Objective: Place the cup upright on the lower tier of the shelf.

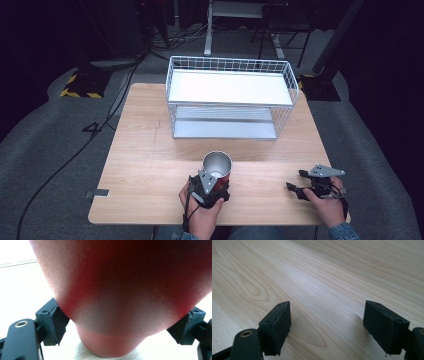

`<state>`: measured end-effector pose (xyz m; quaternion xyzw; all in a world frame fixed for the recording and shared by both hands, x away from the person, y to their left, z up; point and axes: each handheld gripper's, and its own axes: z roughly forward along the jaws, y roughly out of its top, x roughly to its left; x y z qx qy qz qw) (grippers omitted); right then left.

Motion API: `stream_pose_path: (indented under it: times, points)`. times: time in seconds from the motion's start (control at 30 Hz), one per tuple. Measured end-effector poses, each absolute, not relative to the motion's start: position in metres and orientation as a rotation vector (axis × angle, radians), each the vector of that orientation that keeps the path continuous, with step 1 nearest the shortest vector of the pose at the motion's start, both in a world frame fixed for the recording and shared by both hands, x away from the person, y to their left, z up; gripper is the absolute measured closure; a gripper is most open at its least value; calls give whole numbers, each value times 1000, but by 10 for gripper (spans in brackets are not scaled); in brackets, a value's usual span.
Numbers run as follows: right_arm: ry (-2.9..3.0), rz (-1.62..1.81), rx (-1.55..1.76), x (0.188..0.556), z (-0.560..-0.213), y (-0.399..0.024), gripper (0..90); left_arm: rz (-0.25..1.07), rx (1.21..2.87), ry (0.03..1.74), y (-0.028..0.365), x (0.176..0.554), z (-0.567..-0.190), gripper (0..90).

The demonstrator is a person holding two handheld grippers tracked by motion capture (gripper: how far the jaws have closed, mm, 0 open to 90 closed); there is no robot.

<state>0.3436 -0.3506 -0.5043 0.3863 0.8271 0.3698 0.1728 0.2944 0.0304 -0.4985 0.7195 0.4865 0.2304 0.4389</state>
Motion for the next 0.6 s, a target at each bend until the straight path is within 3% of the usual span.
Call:
stream_pose_path:
  times: [0.6]
  points:
    - [2347,1049,1096,344,-504,-351,226,559,1758,1142,33,291,-491,168]
